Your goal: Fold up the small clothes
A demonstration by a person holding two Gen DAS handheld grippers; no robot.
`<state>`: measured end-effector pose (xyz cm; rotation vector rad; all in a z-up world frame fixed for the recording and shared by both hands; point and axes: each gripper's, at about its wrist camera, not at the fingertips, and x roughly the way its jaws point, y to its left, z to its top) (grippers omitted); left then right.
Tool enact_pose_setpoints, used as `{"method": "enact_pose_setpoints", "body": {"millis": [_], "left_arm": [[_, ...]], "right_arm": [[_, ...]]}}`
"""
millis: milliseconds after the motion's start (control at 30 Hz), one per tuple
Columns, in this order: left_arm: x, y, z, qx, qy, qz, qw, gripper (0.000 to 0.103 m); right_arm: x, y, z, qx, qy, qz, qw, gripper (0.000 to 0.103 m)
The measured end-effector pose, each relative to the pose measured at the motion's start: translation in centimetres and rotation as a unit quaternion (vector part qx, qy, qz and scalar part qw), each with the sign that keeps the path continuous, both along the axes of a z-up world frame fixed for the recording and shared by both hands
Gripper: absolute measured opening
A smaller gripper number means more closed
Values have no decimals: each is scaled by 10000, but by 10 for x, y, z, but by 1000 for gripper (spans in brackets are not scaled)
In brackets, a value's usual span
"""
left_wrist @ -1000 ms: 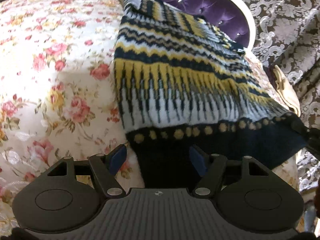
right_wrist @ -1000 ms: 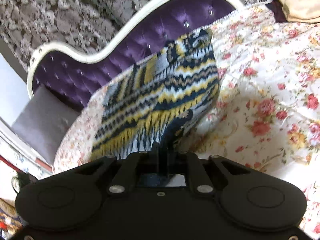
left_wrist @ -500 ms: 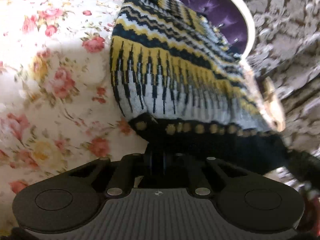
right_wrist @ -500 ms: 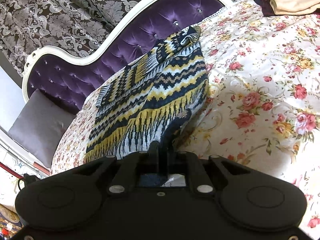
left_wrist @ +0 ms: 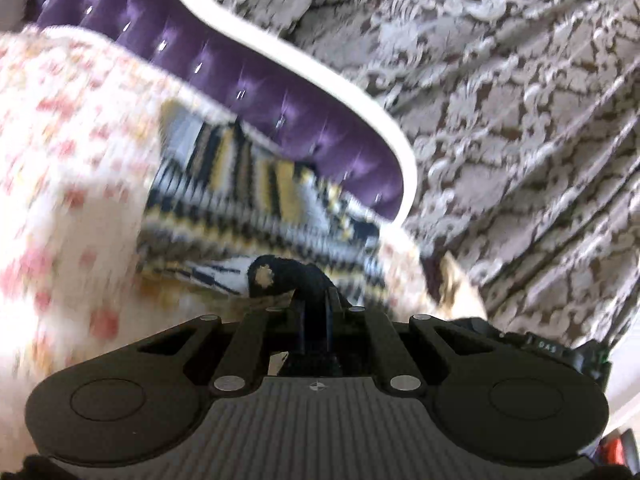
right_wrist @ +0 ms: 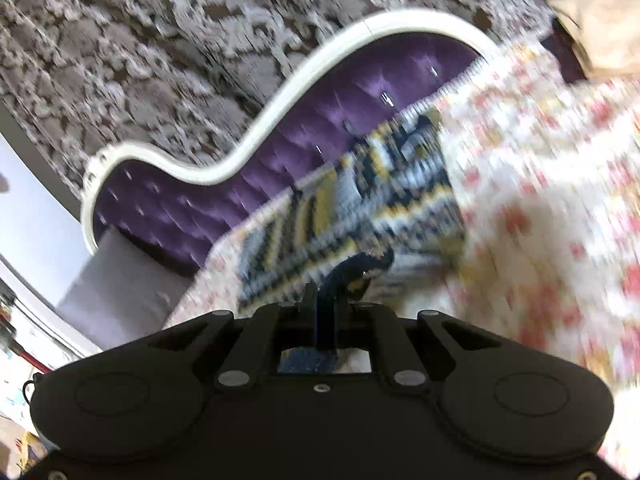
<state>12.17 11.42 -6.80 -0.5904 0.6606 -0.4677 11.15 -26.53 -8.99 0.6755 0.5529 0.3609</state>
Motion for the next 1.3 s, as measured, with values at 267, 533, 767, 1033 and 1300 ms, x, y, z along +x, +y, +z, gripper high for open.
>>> {"method": "enact_pose_setpoints", "body": {"millis": [267,533,767,1033,1300], "left_arm": [[106,2,19,215,-192,154,9995,8],[191,6,-6,427,165,274,9986,9],[236,11,-31,532,443,352,9970,9],[267,9,-45,527,622,415,9958,9],[287,19,-58,221,902,376,9950,22]], "right_arm": [[98,-3,17,-70,-354,-167,9992,15],[197,6,-6,-292,-37,-200,9994,15],[252,7,-35,-298,354,-326,9984,15],[287,9,-48,-314,497,-524,9969,15],[308,10,-58,-392,529,-584,9961,16]]}}
